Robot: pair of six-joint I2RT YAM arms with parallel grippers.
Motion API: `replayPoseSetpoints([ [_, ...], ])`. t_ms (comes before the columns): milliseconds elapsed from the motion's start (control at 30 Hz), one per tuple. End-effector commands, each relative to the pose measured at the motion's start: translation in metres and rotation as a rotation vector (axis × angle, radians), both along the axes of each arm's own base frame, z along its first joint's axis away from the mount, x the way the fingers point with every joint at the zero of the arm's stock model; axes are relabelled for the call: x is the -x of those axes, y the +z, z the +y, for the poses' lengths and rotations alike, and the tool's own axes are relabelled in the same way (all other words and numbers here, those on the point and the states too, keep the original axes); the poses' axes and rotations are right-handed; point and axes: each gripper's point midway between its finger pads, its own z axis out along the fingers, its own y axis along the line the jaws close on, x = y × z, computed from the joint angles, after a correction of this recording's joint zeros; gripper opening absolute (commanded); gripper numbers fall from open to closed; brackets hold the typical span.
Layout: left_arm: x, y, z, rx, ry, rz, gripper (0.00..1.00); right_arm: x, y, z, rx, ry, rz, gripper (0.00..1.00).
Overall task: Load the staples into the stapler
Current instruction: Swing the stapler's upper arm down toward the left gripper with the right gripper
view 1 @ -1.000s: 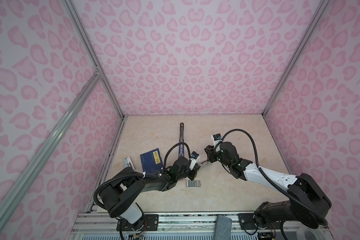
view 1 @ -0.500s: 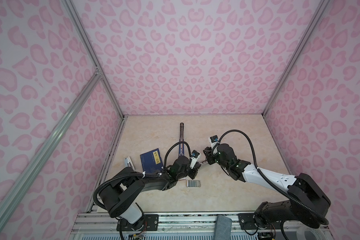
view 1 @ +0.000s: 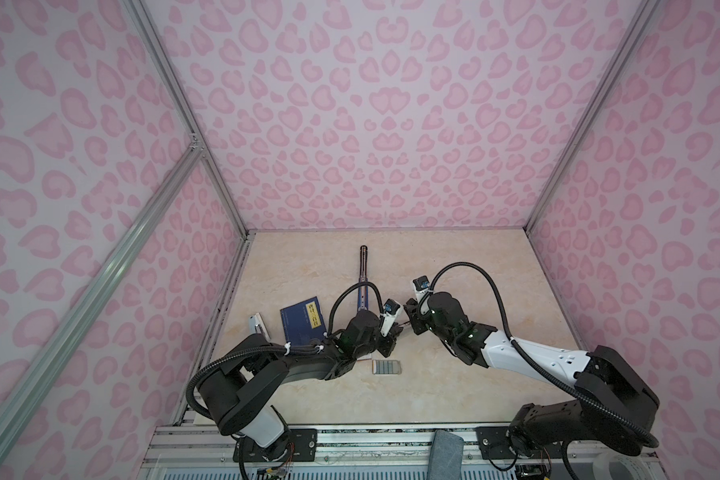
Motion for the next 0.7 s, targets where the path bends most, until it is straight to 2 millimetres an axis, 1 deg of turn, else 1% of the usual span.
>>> replayPoseSetpoints([
  [0, -0.003, 0.015, -0.007, 0.036, -0.013, -0.030, 0.09, 0.009, -0.003, 0.014, -0.050, 0.051, 0.043, 0.45],
  [233, -0.006, 0.020, -0.009, 0.039, -0.009, -0.036, 0.09, 0.016, -0.006, 0.024, -0.026, 0.086, 0.034, 0.45],
  [433, -0.008, 0.023, -0.009, 0.036, -0.004, -0.045, 0.09, 0.020, -0.004, 0.030, -0.023, 0.106, 0.025, 0.46],
  [667, -0.010, 0.025, -0.011, 0.036, -0.001, -0.045, 0.09, 0.025, -0.003, 0.034, -0.024, 0.124, 0.016, 0.49],
])
